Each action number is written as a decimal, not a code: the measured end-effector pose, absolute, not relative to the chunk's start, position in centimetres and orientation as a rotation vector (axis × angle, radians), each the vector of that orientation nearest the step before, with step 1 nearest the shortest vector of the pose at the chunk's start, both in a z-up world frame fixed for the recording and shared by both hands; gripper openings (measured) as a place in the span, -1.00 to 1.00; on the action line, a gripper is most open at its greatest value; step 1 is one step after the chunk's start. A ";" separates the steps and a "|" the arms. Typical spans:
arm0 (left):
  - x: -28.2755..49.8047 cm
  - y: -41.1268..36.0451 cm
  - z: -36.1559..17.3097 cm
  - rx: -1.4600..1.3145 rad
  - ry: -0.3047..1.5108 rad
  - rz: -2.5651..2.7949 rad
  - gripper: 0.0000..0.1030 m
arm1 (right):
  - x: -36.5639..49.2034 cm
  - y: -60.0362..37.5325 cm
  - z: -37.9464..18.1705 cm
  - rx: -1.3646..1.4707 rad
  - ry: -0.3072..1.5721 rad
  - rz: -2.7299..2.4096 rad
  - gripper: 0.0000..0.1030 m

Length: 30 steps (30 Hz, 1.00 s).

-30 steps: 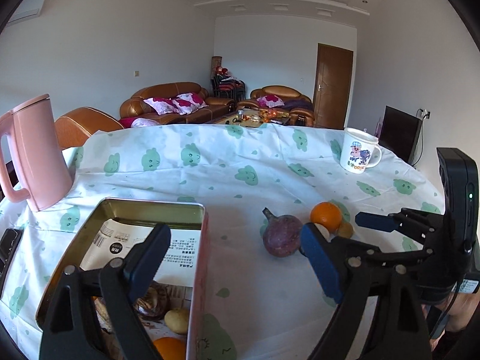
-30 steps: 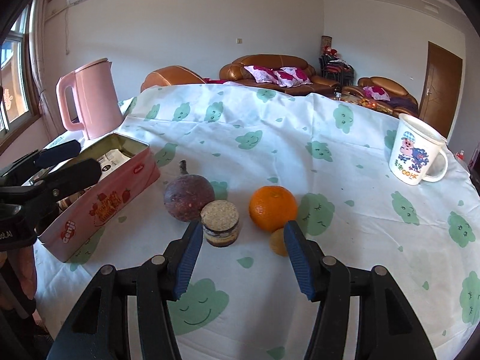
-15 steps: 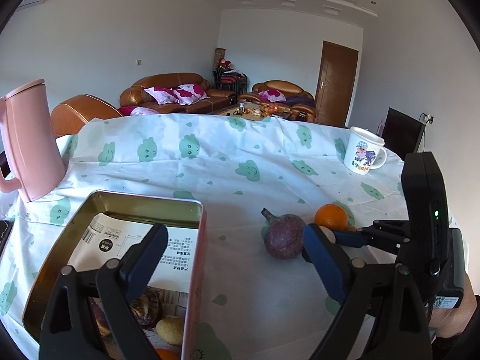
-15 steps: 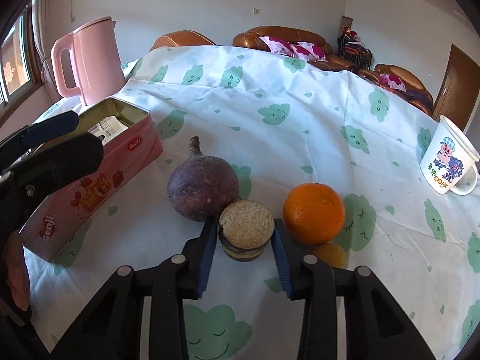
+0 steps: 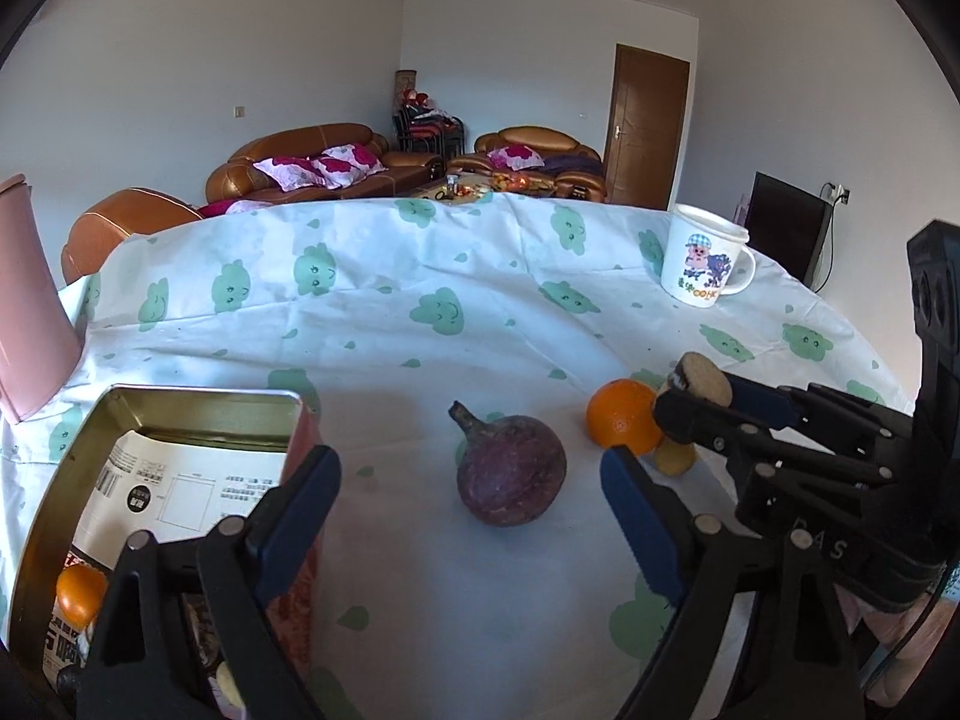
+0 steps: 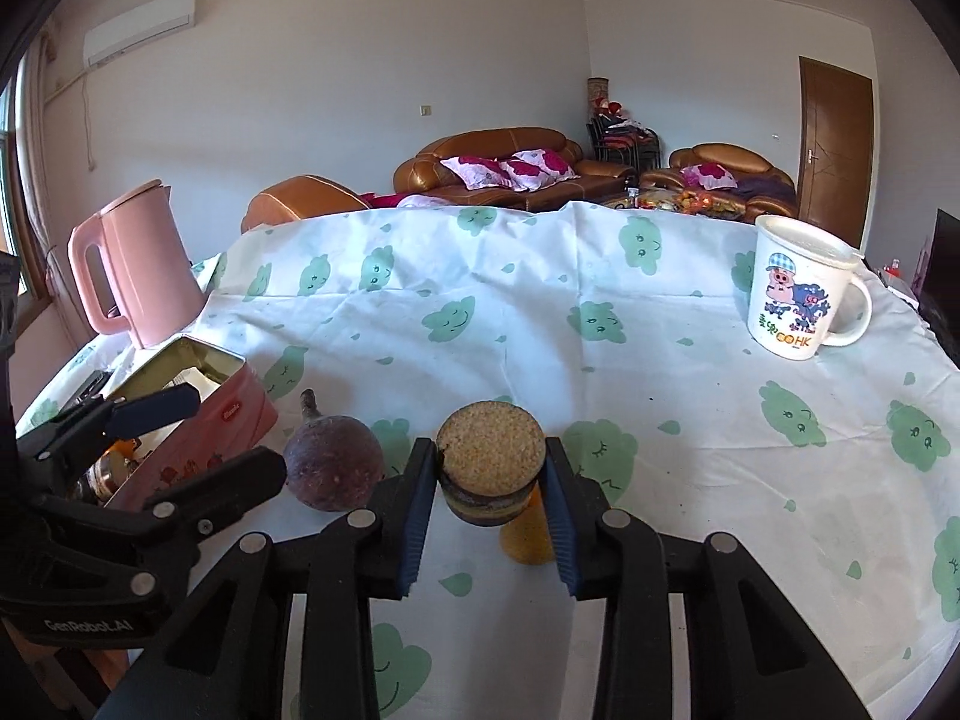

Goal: Organize fruits
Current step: 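Grasp a cork-lidded small jar with the right tool while the left tool grasps a purple fruit, then lift the purple fruit and cork-lidded jar and carry them toward the pink tin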

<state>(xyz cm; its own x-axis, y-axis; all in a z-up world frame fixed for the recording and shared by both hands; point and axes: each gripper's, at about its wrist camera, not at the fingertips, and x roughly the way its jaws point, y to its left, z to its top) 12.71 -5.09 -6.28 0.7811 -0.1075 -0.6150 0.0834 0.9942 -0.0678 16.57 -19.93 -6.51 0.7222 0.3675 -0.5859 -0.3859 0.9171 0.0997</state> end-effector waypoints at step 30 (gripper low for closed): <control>13.4 -5.7 -6.1 -0.089 0.606 -0.111 -0.01 | 14.6 -20.7 -5.4 -0.026 0.521 0.447 -0.29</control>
<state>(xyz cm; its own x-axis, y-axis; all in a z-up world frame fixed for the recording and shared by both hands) 13.44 -5.71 -6.08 0.8161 -0.1305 -0.5630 0.0782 0.9902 -0.1161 14.60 -20.68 -5.41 0.7737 0.4060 -0.4864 -0.4192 0.9037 0.0874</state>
